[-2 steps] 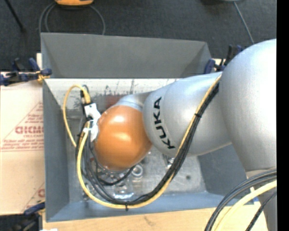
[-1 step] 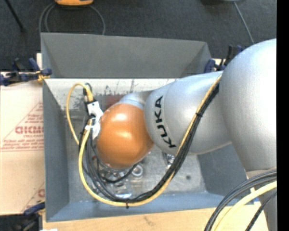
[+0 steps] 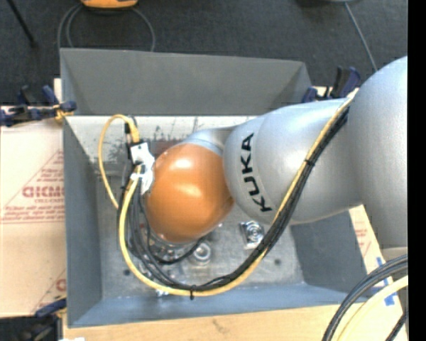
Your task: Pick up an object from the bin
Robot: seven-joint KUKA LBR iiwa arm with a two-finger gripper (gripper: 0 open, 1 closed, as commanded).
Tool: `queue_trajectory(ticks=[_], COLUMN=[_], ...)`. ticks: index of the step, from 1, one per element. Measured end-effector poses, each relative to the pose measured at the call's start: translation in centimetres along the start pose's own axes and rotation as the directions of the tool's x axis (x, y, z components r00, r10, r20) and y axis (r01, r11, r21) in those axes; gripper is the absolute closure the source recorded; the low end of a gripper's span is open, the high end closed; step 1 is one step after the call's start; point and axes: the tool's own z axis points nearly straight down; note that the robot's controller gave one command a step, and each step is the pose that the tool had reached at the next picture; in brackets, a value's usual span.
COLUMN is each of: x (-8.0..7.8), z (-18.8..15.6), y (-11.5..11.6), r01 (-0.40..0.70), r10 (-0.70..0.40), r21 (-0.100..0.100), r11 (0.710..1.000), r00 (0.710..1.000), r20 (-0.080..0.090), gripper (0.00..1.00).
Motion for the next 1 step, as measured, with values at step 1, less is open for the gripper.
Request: queue_trajectory(ticks=[1], x=[0.02], z=[-7.28], y=[-0.13], r01=[-0.004], r10=[0.004], r21=[0.002], r11=[1.0], r00=[1.0], r20=[0.0], gripper=[1.0])
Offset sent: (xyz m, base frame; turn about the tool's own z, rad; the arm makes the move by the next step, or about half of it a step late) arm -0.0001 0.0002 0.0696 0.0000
